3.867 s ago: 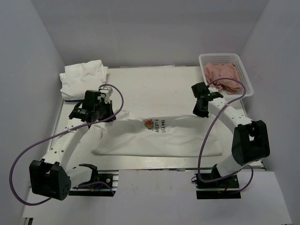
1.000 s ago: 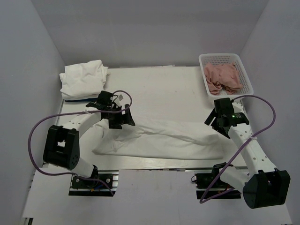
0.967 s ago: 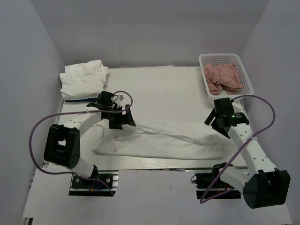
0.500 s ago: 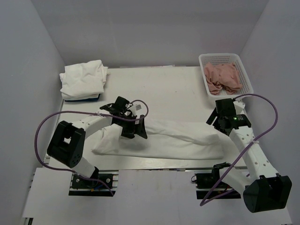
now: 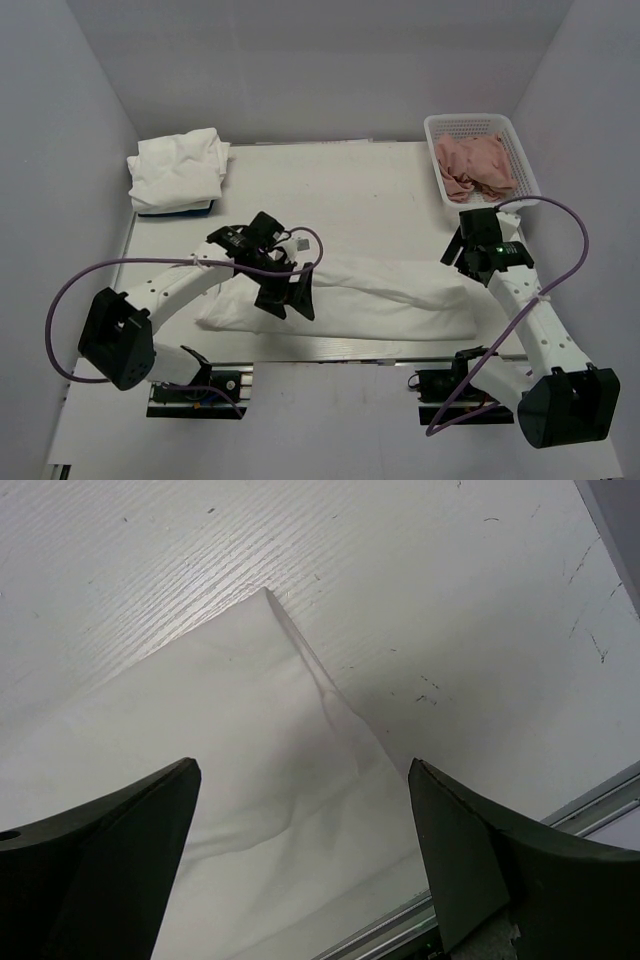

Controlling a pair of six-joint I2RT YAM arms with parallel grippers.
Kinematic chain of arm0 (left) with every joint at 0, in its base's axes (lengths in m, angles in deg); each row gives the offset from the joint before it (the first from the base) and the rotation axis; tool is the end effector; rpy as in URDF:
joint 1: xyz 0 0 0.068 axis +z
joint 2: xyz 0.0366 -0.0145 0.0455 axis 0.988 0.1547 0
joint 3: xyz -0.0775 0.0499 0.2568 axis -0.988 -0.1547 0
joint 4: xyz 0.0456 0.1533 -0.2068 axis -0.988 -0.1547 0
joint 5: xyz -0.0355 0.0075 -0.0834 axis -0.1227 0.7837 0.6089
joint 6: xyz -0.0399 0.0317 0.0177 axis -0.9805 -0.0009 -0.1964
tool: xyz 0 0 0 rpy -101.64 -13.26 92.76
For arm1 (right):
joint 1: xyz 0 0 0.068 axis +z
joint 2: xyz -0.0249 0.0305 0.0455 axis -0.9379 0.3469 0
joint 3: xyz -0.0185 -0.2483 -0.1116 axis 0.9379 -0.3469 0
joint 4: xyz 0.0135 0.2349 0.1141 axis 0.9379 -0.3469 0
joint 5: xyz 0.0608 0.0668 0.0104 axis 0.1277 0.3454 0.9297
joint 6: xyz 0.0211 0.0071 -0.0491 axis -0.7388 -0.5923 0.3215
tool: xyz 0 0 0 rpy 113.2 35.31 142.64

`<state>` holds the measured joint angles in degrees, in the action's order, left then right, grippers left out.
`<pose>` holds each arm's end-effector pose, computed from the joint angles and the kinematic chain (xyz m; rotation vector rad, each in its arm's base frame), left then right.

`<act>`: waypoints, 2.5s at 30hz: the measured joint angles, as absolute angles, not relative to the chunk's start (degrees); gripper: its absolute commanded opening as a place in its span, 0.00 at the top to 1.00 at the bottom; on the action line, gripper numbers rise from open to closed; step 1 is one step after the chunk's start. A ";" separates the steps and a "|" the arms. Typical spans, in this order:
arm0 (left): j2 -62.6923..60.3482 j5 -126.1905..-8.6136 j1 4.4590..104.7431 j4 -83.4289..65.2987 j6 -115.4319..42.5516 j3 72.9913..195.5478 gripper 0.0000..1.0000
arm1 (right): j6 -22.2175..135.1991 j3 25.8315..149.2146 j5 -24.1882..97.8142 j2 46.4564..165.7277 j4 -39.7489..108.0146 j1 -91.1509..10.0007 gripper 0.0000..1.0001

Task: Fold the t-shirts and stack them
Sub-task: Fold the other side of the tshirt into a rectangle, then rotate the tshirt 90 degrees

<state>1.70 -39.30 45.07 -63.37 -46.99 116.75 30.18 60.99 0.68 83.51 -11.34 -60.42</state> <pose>0.1816 -0.1583 0.2292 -0.4643 -2.8392 0.9988 0.1935 0.0146 0.2711 0.6793 2.3032 -0.2974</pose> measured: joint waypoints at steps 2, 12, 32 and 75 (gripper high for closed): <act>1.66 -40.09 44.92 -64.77 -47.01 119.86 0.00 | 30.79 60.99 1.01 84.49 -10.77 -60.49 0.10; -1.01 -53.47 45.83 -61.65 -52.35 124.51 0.00 | 33.37 60.99 4.00 85.15 -8.36 -60.62 0.10; 1.44 -49.77 46.12 -46.04 -60.67 100.71 0.00 | 34.09 59.00 6.04 85.28 -6.16 -60.64 0.10; 35.43 -60.29 69.37 -43.97 -63.16 138.20 0.00 | 41.35 50.35 21.69 102.53 7.26 -56.71 0.10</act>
<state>35.43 -60.29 69.37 -43.97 -63.16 138.20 41.35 50.35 21.69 102.53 7.26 -56.71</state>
